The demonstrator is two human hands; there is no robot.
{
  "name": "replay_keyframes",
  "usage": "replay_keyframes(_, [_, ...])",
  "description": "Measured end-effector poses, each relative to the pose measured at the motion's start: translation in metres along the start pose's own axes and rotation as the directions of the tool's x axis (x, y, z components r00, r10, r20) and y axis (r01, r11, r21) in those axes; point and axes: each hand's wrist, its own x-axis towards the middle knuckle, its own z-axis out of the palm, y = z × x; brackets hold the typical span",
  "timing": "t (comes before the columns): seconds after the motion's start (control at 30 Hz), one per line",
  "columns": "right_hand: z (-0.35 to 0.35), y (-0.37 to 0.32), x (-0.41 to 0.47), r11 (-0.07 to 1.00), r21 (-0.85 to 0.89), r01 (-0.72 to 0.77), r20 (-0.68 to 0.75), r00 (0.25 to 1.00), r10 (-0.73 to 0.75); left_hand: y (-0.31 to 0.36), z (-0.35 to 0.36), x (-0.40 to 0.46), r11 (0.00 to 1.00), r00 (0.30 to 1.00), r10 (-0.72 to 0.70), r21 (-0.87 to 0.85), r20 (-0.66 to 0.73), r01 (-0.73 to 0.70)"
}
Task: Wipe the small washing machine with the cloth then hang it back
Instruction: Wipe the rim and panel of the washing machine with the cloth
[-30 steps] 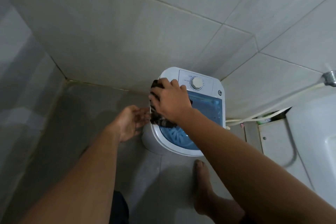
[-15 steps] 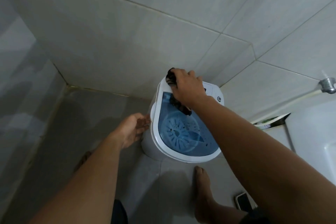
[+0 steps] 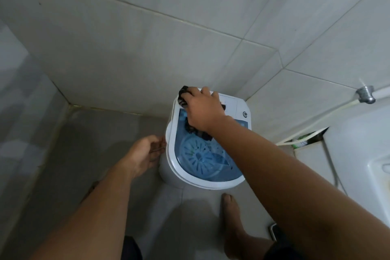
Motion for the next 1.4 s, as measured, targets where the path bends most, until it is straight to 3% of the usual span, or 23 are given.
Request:
replay_keyframes(0.1, [0.007, -0.026, -0.032, 0.998, 0.038, 0.048, -0.018, 0.999, -0.047, 0.001, 0.001, -0.001, 1.0, 1.0, -0.006, -0.002, 0.005, 0.006])
replay_keyframes(0.2, [0.024, -0.032, -0.1, 0.944, 0.108, 0.313, -0.088, 0.948, -0.304, 0.0, 0.001, 0.0, 1.0, 1.0, -0.007, 0.011, 0.014, 0.007])
replay_keyframes(0.3, [0.036, 0.003, -0.129, 0.851, 0.061, 0.522, -0.049, 0.853, -0.519, -0.003, 0.001, -0.001, 0.996, 0.999, 0.023, 0.083, 0.032, -0.026])
replay_keyframes(0.33, [0.038, 0.016, -0.125, 0.877, 0.034, 0.479, -0.035, 0.878, -0.478, -0.003, 0.002, -0.003, 0.99, 0.998, 0.051, 0.127, 0.029, -0.055])
replay_keyframes(0.4, [0.037, 0.035, -0.107, 0.979, 0.038, 0.199, -0.066, 0.978, -0.196, -0.003, 0.006, -0.006, 0.967, 0.991, 0.135, 0.216, 0.018, -0.136])
replay_keyframes(0.47, [0.032, 0.034, -0.097, 0.987, 0.125, -0.103, -0.037, 0.993, 0.108, -0.005, 0.008, -0.005, 0.936, 0.974, 0.228, 0.279, -0.011, -0.216])
replay_keyframes(0.5, [0.031, 0.024, -0.1, 0.977, 0.158, -0.142, -0.015, 0.989, 0.146, -0.006, 0.008, -0.002, 0.925, 0.966, 0.257, 0.297, -0.032, -0.236])
replay_keyframes(0.63, [0.039, -0.007, -0.151, 0.959, 0.148, 0.242, -0.068, 0.97, -0.234, -0.008, 0.011, 0.003, 0.902, 0.947, 0.314, 0.332, -0.061, -0.278])
replay_keyframes(0.67, [0.042, -0.001, -0.156, 0.956, 0.151, 0.25, -0.078, 0.968, -0.241, -0.008, 0.012, 0.002, 0.898, 0.945, 0.322, 0.335, -0.064, -0.283])
replay_keyframes(0.7, [0.045, 0.008, -0.155, 0.971, 0.149, 0.184, -0.083, 0.981, -0.173, -0.008, 0.013, 0.001, 0.898, 0.945, 0.32, 0.341, -0.068, -0.279])
replay_keyframes(0.77, [0.048, 0.026, -0.146, 0.977, 0.178, -0.12, -0.059, 0.989, 0.133, -0.01, 0.013, 0.002, 0.891, 0.943, 0.321, 0.368, -0.091, -0.267])
replay_keyframes(0.83, [0.045, 0.037, -0.129, 0.854, 0.261, -0.45, 0.006, 0.885, 0.465, -0.011, 0.013, 0.001, 0.878, 0.937, 0.329, 0.405, -0.119, -0.257])
replay_keyframes(0.9, [0.038, 0.027, -0.113, 0.735, 0.321, -0.597, 0.045, 0.785, 0.618, -0.009, 0.014, -0.004, 0.876, 0.937, 0.328, 0.411, -0.12, -0.254])
replay_keyframes(0.93, [0.035, 0.013, -0.108, 0.758, 0.331, -0.562, 0.018, 0.807, 0.59, -0.008, 0.015, -0.005, 0.88, 0.94, 0.322, 0.402, -0.115, -0.252])
replay_keyframes(0.97, [0.035, -0.004, -0.105, 0.835, 0.333, -0.439, -0.028, 0.88, 0.474, -0.007, 0.015, -0.008, 0.884, 0.944, 0.31, 0.399, -0.113, -0.243])
replay_keyframes(1.03, [0.033, -0.039, -0.107, 0.961, 0.275, 0.006, -0.129, 0.991, 0.031, -0.009, 0.013, -0.006, 0.884, 0.947, 0.303, 0.403, -0.107, -0.237])
replay_keyframes(1.07, [0.035, -0.045, -0.106, 0.957, 0.227, 0.178, -0.13, 0.98, -0.151, -0.01, 0.012, -0.003, 0.886, 0.948, 0.299, 0.402, -0.112, -0.232])
replay_keyframes(1.1, [0.036, -0.04, -0.097, 0.95, 0.196, 0.244, -0.149, 0.965, -0.217, -0.01, 0.011, -0.004, 0.894, 0.95, 0.291, 0.387, -0.114, -0.227])
replay_keyframes(1.17, [0.034, -0.017, -0.07, 0.972, 0.233, 0.036, -0.136, 0.991, -0.004, -0.007, 0.014, -0.01, 0.905, 0.956, 0.279, 0.359, -0.095, -0.228])
replay_keyframes(1.23, [0.026, 0.006, -0.047, 0.905, 0.315, -0.284, -0.05, 0.948, 0.315, -0.005, 0.017, -0.015, 0.901, 0.957, 0.279, 0.364, -0.074, -0.234])
replay_keyframes(1.27, [0.024, 0.009, -0.045, 0.892, 0.308, -0.331, -0.03, 0.934, 0.357, -0.005, 0.017, -0.015, 0.903, 0.957, 0.281, 0.358, -0.072, -0.238])
replay_keyframes(1.33, [0.025, -0.004, -0.058, 0.958, 0.241, -0.154, -0.08, 0.981, 0.177, -0.002, 0.019, -0.02, 0.924, 0.967, 0.25, 0.313, -0.053, -0.221])
replay_keyframes(1.4, [0.033, -0.02, -0.095, 0.965, 0.178, 0.193, -0.113, 0.978, -0.175, 0.002, 0.02, -0.025, 0.946, 0.981, 0.193, 0.271, -0.028, -0.179])
